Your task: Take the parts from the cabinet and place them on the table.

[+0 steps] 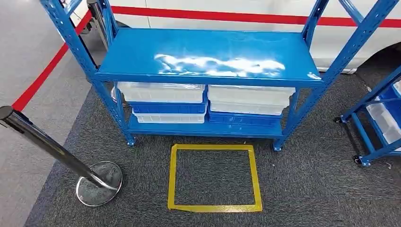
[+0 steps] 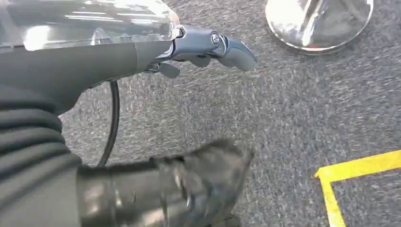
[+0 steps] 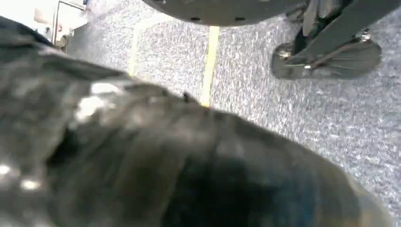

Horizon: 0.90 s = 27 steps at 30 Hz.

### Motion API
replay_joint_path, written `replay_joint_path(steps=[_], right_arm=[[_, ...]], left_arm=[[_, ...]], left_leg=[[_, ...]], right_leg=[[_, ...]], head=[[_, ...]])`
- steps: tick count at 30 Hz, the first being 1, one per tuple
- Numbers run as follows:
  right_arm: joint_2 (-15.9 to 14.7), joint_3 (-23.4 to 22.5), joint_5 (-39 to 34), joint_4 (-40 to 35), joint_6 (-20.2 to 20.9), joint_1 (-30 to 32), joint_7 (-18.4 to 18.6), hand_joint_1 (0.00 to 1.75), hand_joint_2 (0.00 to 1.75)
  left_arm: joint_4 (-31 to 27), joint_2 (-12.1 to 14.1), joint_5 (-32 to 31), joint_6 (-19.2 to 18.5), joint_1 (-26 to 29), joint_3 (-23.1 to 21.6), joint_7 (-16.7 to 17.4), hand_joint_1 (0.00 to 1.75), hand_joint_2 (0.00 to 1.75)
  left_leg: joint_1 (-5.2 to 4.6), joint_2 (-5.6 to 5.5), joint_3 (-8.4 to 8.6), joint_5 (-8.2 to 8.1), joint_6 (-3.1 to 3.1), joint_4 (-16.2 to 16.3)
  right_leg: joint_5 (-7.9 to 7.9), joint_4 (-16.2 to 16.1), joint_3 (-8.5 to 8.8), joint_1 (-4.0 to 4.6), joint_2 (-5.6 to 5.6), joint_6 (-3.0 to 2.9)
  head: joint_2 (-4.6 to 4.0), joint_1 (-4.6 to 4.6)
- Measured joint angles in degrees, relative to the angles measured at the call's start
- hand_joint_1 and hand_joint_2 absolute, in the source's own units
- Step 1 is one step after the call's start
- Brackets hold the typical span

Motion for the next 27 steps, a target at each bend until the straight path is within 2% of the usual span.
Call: replay_joint_path(steps=[1, 4, 6, 7, 9, 10, 11, 12, 13, 14, 15, 16, 17, 20, 21, 22, 23, 25, 26, 27], right_arm=[[0.0, -0.2, 0.0, 0.0, -0.1, -0.1, 0.4, 0.0, 1.75], [0.0, -0.3, 0.3, 0.0, -0.8, -0.1, 0.5, 0.0, 1.75], [0.0, -0.3, 0.5, 0.0, -0.8, -0.1, 0.5, 0.0, 1.75], [0.0, -0.3, 0.5, 0.0, -0.7, -0.1, 0.5, 0.0, 1.75], [-0.2, 0.2, -0.1, -0.2, -0.7, 0.0, 0.6, 0.0, 1.75], [-0.2, 0.8, -0.9, -0.5, -0.6, 0.0, 0.7, 0.0, 1.75], [-0.4, 1.4, -1.9, -0.9, -0.3, 0.0, 0.9, 0.0, 1.75], [-0.6, 1.9, -2.7, -1.3, 0.0, 0.0, 1.0, 0.0, 1.75], [-0.7, 2.5, -3.5, -1.8, 0.3, 0.0, 1.1, 0.0, 1.75], [-0.9, 3.3, -4.7, -2.4, 0.4, -0.1, 1.2, 0.0, 1.75], [-1.0, 3.9, -5.6, -2.8, 0.5, -0.1, 1.2, 0.0, 1.75], [-1.2, 4.7, -6.6, -3.2, 0.8, -0.1, 1.4, 0.0, 1.75], [-1.4, 5.4, -7.5, -3.6, 1.1, -0.1, 1.4, 0.0, 1.75], [-1.8, 7.9, -10.4, -4.4, 1.6, 0.0, 1.6, 0.0, 1.75], [-2.3, 8.9, -11.6, -4.7, 1.9, 0.2, 1.6, 0.0, 1.75], [-2.6, 9.8, -12.5, -4.8, 2.3, 0.5, 1.7, 0.0, 1.75], [-2.8, 10.7, -13.6, -4.9, 2.4, 0.9, 1.7, 0.0, 1.75], [-3.2, 12.5, -15.6, -4.9, 2.8, 1.8, 2.1, 0.0, 1.75], [-3.4, 13.2, -16.5, -4.9, 3.0, 2.4, 2.3, 0.0, 1.75], [-3.6, 14.1, -17.4, -4.8, 3.4, 3.1, 2.4, 0.0, 1.75]], left_arm=[[0.0, 0.0, 0.0, 0.0, -0.1, 0.0, 0.0, 0.0, 1.75], [0.0, 0.0, 0.0, 0.0, -0.1, 0.0, -0.2, 0.0, 1.75], [0.0, 0.0, 0.0, 0.0, -0.1, 0.0, -0.2, 0.0, 1.75], [0.0, 0.0, 0.0, -0.1, -0.1, 0.0, -0.2, 0.0, 1.75], [0.0, 0.3, 1.0, -0.5, 0.4, -0.6, 0.0, 0.0, 1.75], [0.0, 0.4, 2.0, -0.8, 0.7, -1.3, 0.4, 0.0, 1.75], [0.0, 0.5, 3.2, -1.2, 1.1, -2.0, 0.9, 0.0, 1.75], [0.0, 0.7, 4.3, -1.6, 1.6, -2.6, 1.3, 0.0, 1.75], [0.0, 0.7, 5.4, -2.0, 2.1, -3.2, 1.8, 0.0, 1.75], [0.0, 1.0, 6.9, -2.4, 2.7, -4.0, 2.4, 0.0, 1.75], [0.0, 1.2, 8.0, -2.8, 3.0, -4.7, 2.8, 0.0, 1.75], [0.0, 1.4, 9.4, -3.3, 3.4, -5.5, 3.3, 0.0, 1.75], [0.0, 1.6, 10.6, -3.6, 3.6, -6.3, 3.7, 0.0, 1.75], [0.0, 2.3, 14.4, -4.8, 4.4, -8.8, 5.3, 0.0, 1.75], [0.0, 2.6, 15.9, -5.3, 4.7, -9.8, 5.9, 0.0, 1.75], [-0.1, 2.8, 17.2, -5.6, 4.8, -10.7, 6.3, 0.0, 1.75], [-0.4, 3.0, 18.4, -6.1, 4.7, -11.7, 6.8, 0.0, 1.75], [-1.1, 3.5, 21.0, -6.9, 4.7, -13.6, 7.8, 0.0, 1.75], [-1.5, 3.7, 22.1, -7.3, 4.6, -14.5, 8.3, 0.0, 0.0], [-2.1, 4.0, 23.3, -7.7, 4.5, -15.5, 8.8, 0.0, 0.0]], left_leg=[[-0.45, 0.03, -0.18, -0.25, -0.39, 0.4], [-0.35, 0.02, -0.08, -0.16, -1.2, 0.2], [-0.08, 0.07, -0.27, -0.95, -1.88, 0.9], [-0.07, 0.09, -1.13, -2.54, -2.07, 2.9], [0.06, 0.09, -5.29, -7.18, -2.46, 12.0], [0.06, 0.09, -7.26, -8.64, -2.57, 16.1], [0.06, 0.09, -8.35, -8.71, -2.61, 18.3], [0.06, 0.09, -8.05, -7.41, -2.56, 17.5], [0.06, 0.09, -6.64, -5.17, -2.42, 14.3], [0.06, 0.1, -4.09, -2.16, -2.17, 8.9], [0.04, 0.12, -1.71, 0.17, -1.83, 3.8], [-0.17, 0.15, -0.44, -0.3, -1.45, 1.1], [-0.41, 0.09, -0.39, -0.22, -1.3, 0.4], [-0.54, 0.01, -0.55, -0.07, -0.77, 0.4], [0.12, 0.25, -0.13, 0.42, -0.15, -0.4], [-0.02, 0.25, -0.01, 0.54, 0.08, -0.7], [-0.04, 0.31, -0.06, 0.54, 0.68, -0.7], [-0.14, 0.34, -0.11, 0.5, 0.75, -0.6], [-0.15, 0.34, -0.12, 0.47, 0.78, -0.6], [-0.15, 0.33, -0.05, 0.43, 0.77, -0.6]], right_leg=[[-1.0, -0.7, 0.26, 0.39, 0.04, -0.05], [-0.72, -0.8, 0.09, 0.55, 0.24, -0.79], [-0.3, -1.5, 0.46, 0.16, 0.07, -1.63], [-0.33, -1.5, 0.46, 0.15, 0.02, -2.06], [-0.39, -1.5, 0.43, 0.28, -0.1, -2.35], [-0.45, -1.5, 0.43, 0.36, -0.13, -2.44], [-0.46, -1.4, 0.48, 0.39, -0.11, -2.45], [-0.51, -1.4, 0.61, 0.4, -0.06, -2.46], [-0.57, -1.4, 0.75, 0.4, 0.04, -2.44], [-0.67, -1.4, 0.97, 0.4, 0.15, -2.35], [-0.8, -1.4, 1.18, 0.41, 0.17, -2.14], [-0.93, -1.4, 1.11, 0.59, 0.09, -1.89], [-0.98, -1.2, 0.86, 0.74, 0.09, -1.52], [-0.74, -1.6, 0.99, 0.59, 0.0, -0.64], [-1.25, -1.2, 1.0, 0.54, 0.03, -0.28], [-2.35, 0.3, 0.43, 0.5, -0.03, -0.03], [-4.57, 3.7, -1.24, 0.45, 0.02, 0.13], [-8.58, 12.6, -5.55, 0.39, 0.01, 0.45], [-9.1, 15.5, -7.07, 0.39, -0.01, 0.58], [-8.02, 15.4, -7.14, 0.32, -0.01, 0.66]], head=[[0.0, 0.0], [0.0, -0.07], [0.0, -0.07], [0.0, -0.09], [0.0, -0.09], [0.0, -0.09], [0.0, -0.09], [0.0, -0.11], [0.0, -0.11], [0.0, -0.11], [0.0, -0.11], [0.0, -0.04], [0.0, -0.11], [0.0, -0.07], [0.0, -0.09], [-0.02, -0.02], [0.0, -0.04], [-0.02, -0.04], [0.0, -0.02], [0.0, -0.04]])
